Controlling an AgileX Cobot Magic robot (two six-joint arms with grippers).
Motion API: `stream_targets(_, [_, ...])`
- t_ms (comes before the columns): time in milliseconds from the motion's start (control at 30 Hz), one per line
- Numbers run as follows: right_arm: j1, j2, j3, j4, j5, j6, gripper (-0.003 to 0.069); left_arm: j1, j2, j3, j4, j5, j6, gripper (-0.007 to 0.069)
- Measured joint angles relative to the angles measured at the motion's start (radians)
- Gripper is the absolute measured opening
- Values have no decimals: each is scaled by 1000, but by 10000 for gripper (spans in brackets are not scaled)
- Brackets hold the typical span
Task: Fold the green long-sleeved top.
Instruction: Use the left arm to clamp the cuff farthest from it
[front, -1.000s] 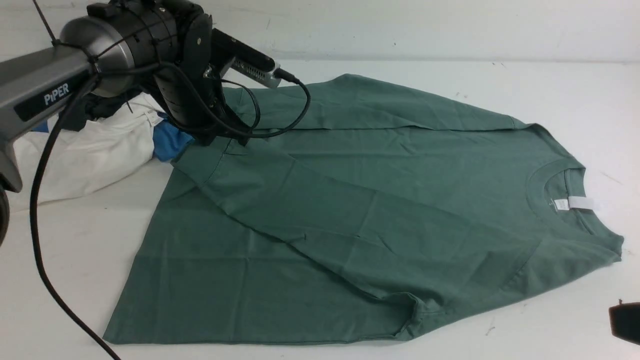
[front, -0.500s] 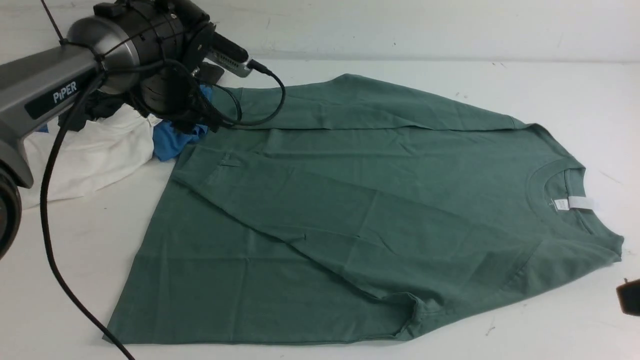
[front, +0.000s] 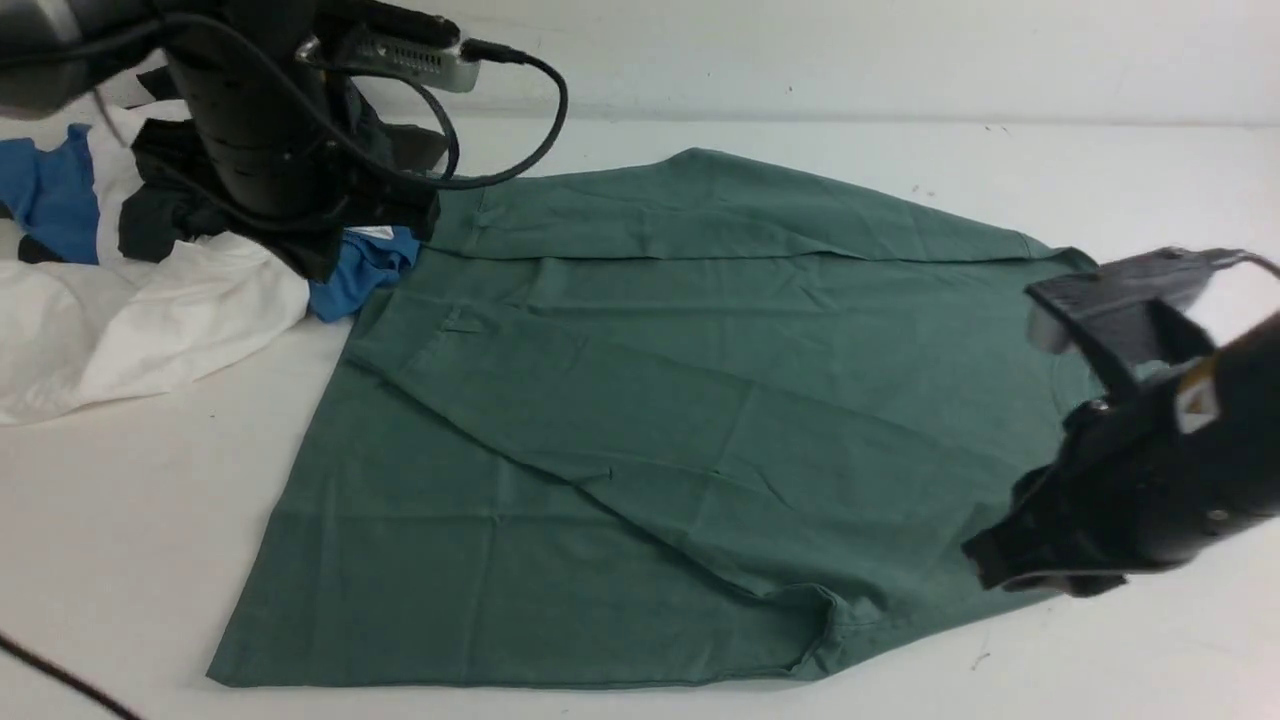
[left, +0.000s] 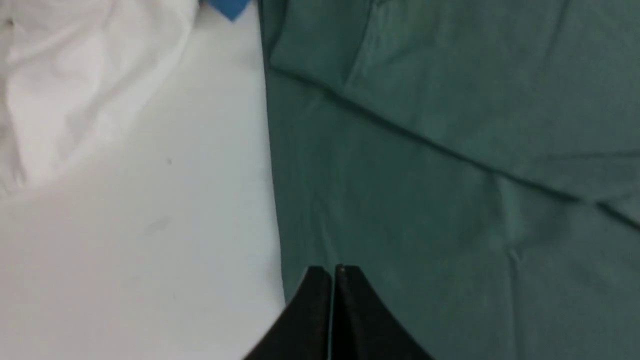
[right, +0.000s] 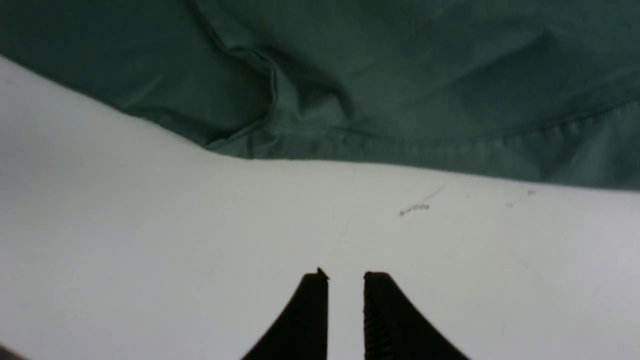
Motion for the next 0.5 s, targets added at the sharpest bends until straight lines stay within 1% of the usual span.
stream_targets(33, [9,14,-4,-10,-9,5,156,-1,-9,0,-3,0,0,-4])
stream_targets(67, [33,59,-17,-32,-35,17,201,-9,-65,80,-16,0,-1,-4])
stream_targets(100, [44,89,-23,-41,-47,22,224,-13,-100,115,-26,1,-2,-4])
stream_targets(133, [66,150,-43,-55,-85,27,295,-31,-167,217,-44,1,-10,-4])
stream_targets(167, [76,194,-59,-55,-106,27,340,-43,-214,282,-57,-2,-17,-4])
stream_targets(200, [77,202,-61,-56,-113,28,347,-45,-221,293,-59,-2,-21,-4])
stream_targets(267, [82,277,-88,-56,-144,30,406,-65,-292,388,-75,-5,-43,-4])
stream_targets(367, [83,360,-122,-56,-166,31,449,-85,-388,506,-88,-7,-68,-4])
stream_targets(500, [83,439,-145,-58,-167,50,454,-104,-509,622,-103,-16,-80,-4])
